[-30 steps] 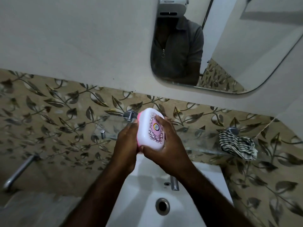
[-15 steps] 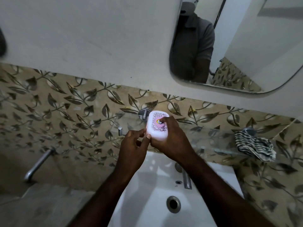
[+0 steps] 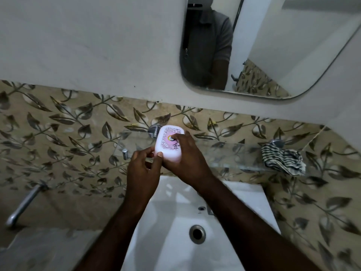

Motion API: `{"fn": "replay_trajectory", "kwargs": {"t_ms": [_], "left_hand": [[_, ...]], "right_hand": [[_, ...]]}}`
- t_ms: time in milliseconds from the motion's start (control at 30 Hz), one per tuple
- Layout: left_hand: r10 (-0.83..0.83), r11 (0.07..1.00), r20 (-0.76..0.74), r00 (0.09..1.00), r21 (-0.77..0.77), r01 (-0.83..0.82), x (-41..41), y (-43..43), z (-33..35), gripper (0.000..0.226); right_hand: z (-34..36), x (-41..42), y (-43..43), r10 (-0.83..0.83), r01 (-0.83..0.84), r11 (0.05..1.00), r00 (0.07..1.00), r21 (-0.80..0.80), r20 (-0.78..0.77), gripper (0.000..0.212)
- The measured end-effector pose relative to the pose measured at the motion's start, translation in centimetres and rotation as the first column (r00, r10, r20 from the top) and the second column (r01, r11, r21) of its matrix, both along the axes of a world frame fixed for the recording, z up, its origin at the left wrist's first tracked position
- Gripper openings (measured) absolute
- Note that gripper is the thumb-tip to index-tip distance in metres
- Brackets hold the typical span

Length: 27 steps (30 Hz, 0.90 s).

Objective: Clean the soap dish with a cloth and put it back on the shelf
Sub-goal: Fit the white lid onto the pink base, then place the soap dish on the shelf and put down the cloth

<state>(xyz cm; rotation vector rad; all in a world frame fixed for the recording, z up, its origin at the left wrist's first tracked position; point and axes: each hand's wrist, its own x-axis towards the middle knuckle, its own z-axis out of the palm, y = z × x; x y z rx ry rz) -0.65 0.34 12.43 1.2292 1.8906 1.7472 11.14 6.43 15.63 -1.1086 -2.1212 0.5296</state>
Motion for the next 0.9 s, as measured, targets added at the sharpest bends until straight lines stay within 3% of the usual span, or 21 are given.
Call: {"fn": "replay_trajectory", "kwargs": {"t_ms": [167,233,300,400,533,600,667,767,900], "left_hand": [[0.085,0.996,0.036,0.996,0.016,-0.086,0.5,-0.3,-0.3,0.044],[0.127,0.987,0.061,0.990,0.096,-0.132,0.9,-0.6,-0.1,0.044],[0.110,0.968,0.063,0.992,0.219,-0.122,2.0,-1.1,0.2,0.032],[-0.043,0.935,-0.004,0.999,0.352,0.042,6.1,-1.5,1.0,0.014],[-0.357,0.889,-0.065,0.932,0.283,0.360,13.3,0.2,1.5,0.011],[-0.462,0.852,-0.082,0.883,0.235,0.467,16.4,1.6,1.3,0.011],[-0.506,0.833,-0.101,0.857,0.200,0.515,18.6,2.8,1.2,0.011],[-0.540,0.820,-0.115,0.834,0.153,0.552,20.9,3.9,1.1,0.010],[-0.603,0.789,-0.102,0.791,0.072,0.611,21.7,4.5,0.7,0.014]], "right_hand": [[-0.7,0.4,0.3,0.004,-0.004,1.000,1.000,-0.001,-0.011,0.087],[-0.5,1.2,0.1,-0.012,0.011,1.000,1.000,-0.023,-0.026,0.091],[-0.1,2.7,-0.1,-0.042,0.039,0.998,0.998,-0.046,-0.056,0.085],[0.6,6.0,-0.6,-0.139,0.143,0.990,0.975,0.009,-0.171,0.059],[0.8,11.9,-0.2,-0.349,0.390,0.913,0.897,0.117,-0.270,0.033],[0.6,15.6,1.2,-0.484,0.525,0.825,0.848,0.210,-0.216,0.035],[0.3,18.9,2.9,-0.603,0.604,0.761,0.793,0.237,-0.087,0.051],[-1.0,22.7,5.2,-0.612,0.598,0.791,0.779,0.128,0.138,0.078],[-1.7,24.9,6.3,-0.482,0.489,0.870,0.811,0.068,0.331,0.078]]}}
